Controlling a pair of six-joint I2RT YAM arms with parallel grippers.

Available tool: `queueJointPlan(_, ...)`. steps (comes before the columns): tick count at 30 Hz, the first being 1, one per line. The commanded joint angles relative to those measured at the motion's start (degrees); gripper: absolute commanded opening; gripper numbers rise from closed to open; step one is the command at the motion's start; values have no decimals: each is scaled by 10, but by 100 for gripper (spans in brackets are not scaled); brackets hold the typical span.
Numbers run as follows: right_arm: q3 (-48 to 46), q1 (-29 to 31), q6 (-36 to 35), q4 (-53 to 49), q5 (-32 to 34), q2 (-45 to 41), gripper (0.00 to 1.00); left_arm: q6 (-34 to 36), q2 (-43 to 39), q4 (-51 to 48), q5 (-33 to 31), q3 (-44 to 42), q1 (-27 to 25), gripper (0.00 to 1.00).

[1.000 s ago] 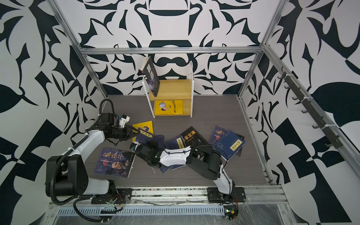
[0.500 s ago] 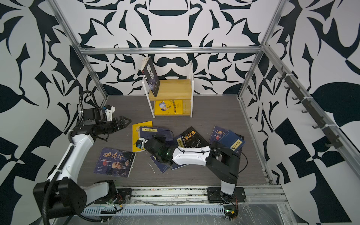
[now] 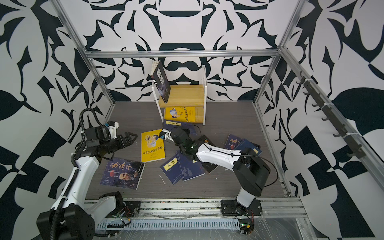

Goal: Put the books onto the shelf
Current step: 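Lift the blue book with the right gripper and carry it toward the shelf, then lower the blue book onto the shelf's lower tier and open the right gripper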

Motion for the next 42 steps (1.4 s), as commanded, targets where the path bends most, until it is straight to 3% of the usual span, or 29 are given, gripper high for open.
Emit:
queueJointPlan(1,40,-21,-32,74,20,21,0,4,-5,18,16,5,-1,100)
queueJointPlan(8,99,-60,-100,206,49,132,0,5,-12,16,11,9,-2,99)
queueJointPlan(12,144,-72,-171,333,74,214,0,8,-11,12,8,12,-3,99)
queueJointPlan(17,194,-81,-215,412,58,292,0,8,-14,14,8,12,-5,99)
queueJointPlan(26,247,-92,-83,88,-38,311,0,13,-17,-2,0,20,-11,99)
queueJointPlan(31,264,-97,-64,-10,-81,311,30,13,-16,0,-1,21,-17,100)
queueJointPlan(33,276,-100,-50,-54,-92,309,36,13,-14,0,-1,21,-17,99)
queueJointPlan(39,314,-120,-17,-159,-142,299,40,13,-21,-1,-1,18,-18,100)
queueJointPlan(42,342,-129,-2,-199,-160,299,64,11,-18,-7,0,26,-18,100)
